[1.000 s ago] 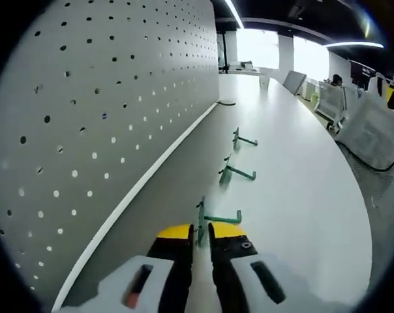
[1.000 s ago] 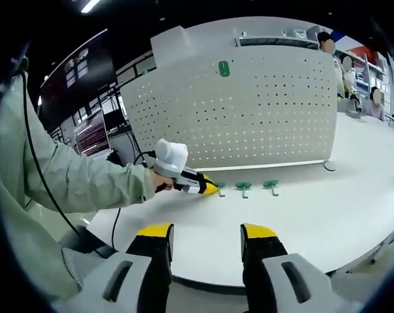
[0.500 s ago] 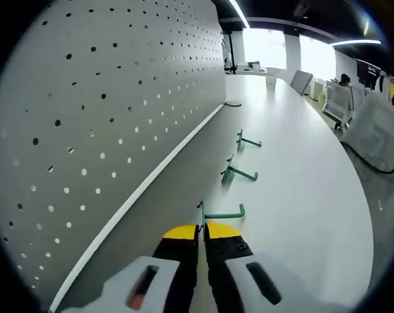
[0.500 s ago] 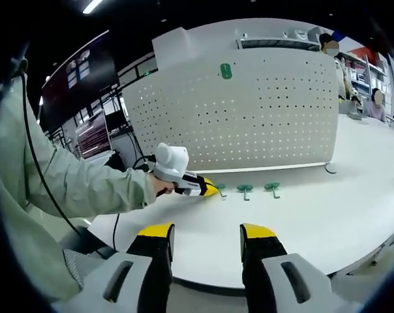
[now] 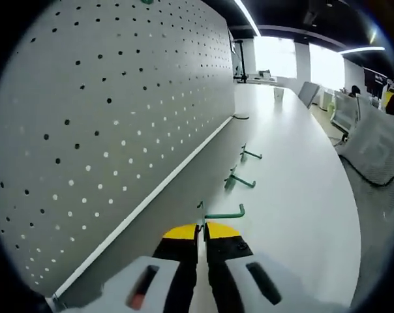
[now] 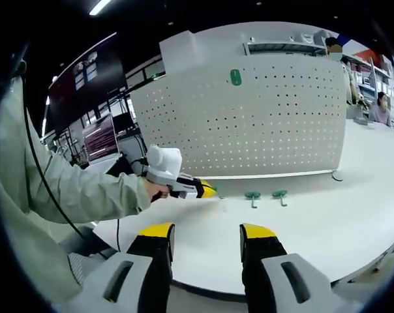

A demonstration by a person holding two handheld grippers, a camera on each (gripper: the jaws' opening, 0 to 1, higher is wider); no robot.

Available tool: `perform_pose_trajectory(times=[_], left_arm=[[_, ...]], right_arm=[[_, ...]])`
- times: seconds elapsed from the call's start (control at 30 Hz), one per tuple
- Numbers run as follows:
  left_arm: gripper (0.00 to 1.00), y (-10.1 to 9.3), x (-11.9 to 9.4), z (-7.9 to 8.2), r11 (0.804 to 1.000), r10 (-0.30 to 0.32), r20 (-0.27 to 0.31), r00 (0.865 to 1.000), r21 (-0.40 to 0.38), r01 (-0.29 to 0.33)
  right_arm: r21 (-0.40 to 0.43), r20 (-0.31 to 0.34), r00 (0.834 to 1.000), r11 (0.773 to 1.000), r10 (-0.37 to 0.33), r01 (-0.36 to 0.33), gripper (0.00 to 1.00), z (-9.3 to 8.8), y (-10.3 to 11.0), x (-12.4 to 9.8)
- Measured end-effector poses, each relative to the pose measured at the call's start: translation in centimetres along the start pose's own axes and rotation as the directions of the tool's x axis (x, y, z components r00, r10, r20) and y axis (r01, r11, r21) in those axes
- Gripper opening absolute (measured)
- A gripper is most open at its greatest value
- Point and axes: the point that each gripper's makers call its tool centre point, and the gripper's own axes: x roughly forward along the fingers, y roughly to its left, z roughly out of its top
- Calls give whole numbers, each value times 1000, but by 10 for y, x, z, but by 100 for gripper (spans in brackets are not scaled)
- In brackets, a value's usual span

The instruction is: Insert the hook assembly into the mounting plate slot until the hook locks in place.

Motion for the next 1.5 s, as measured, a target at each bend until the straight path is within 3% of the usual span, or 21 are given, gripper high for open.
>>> perform_pose_trajectory(times=[0.5,0.77,1.17,1.5], left_arm=[[4,0,-49,21,991,79,82,993,-118,-69],[4,-7,-80,43,987,111,152,982,-131,-91],[4,-11,-133,84,977,173,278,945,-170,-129],[4,-20,-167,101,967,214,339,916,-205,-150]], right_arm=[[-29,41,998,999,46,-45,38,16,11,-5],[-53,45,995,995,85,-82,38,16,23,-8],[-99,93,988,989,121,-112,38,42,25,-8],[-113,178,974,986,138,-119,38,79,26,-10]])
